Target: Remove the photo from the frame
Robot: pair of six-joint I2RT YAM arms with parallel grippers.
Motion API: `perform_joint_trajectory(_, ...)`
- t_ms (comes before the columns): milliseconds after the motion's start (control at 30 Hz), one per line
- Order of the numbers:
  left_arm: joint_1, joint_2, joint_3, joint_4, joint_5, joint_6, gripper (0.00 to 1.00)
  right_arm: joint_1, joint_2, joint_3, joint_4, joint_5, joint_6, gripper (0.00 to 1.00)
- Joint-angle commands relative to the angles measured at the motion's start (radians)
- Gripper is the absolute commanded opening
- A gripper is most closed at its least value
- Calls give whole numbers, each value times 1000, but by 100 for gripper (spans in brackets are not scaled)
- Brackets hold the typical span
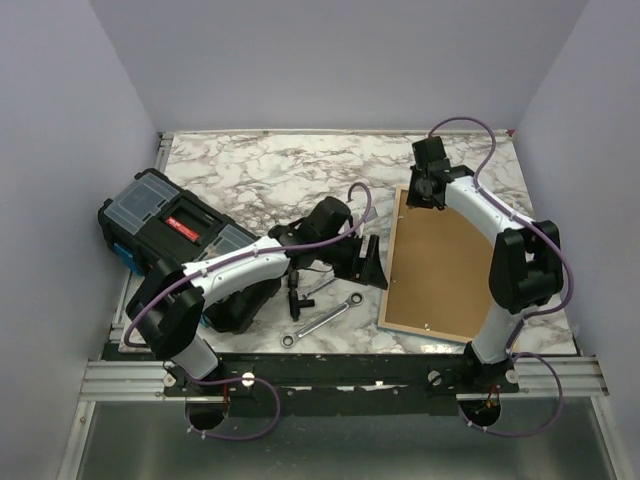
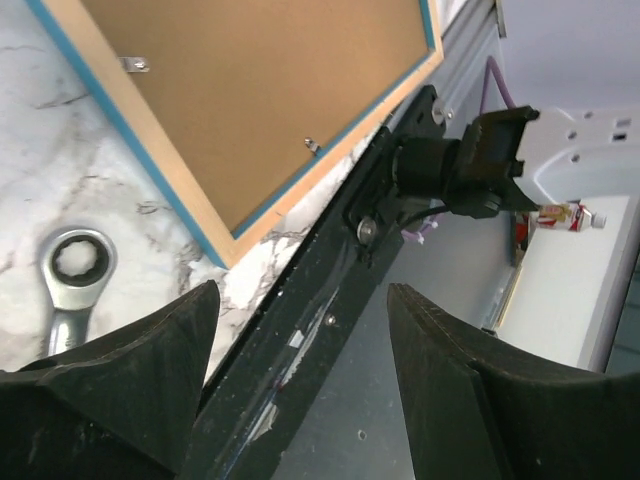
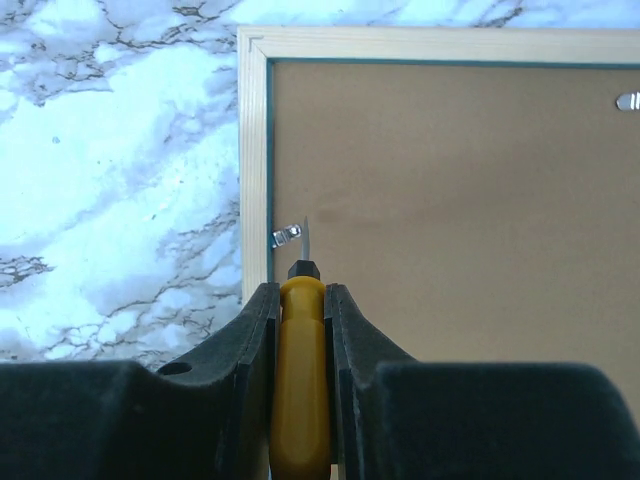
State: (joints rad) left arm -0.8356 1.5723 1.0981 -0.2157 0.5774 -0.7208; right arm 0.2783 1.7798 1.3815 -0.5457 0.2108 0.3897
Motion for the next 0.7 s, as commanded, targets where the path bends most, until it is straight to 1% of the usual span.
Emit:
perform_joint_trajectory(0, -32, -39, -9, 54, 35, 33, 71, 2, 58, 80, 8, -19, -32, 0)
perform_joint_trajectory(233, -34, -46, 15, 3, -12, 66, 72, 2, 98, 109, 3, -62, -39, 1)
perform_joint_trajectory(367, -33, -54, 29, -24, -34, 83, 72, 2, 101, 89, 13, -72, -34, 0)
perform_joint_trajectory(667, -33, -41, 35, -19, -27, 77, 72, 2, 100, 55, 8, -91, -29, 1)
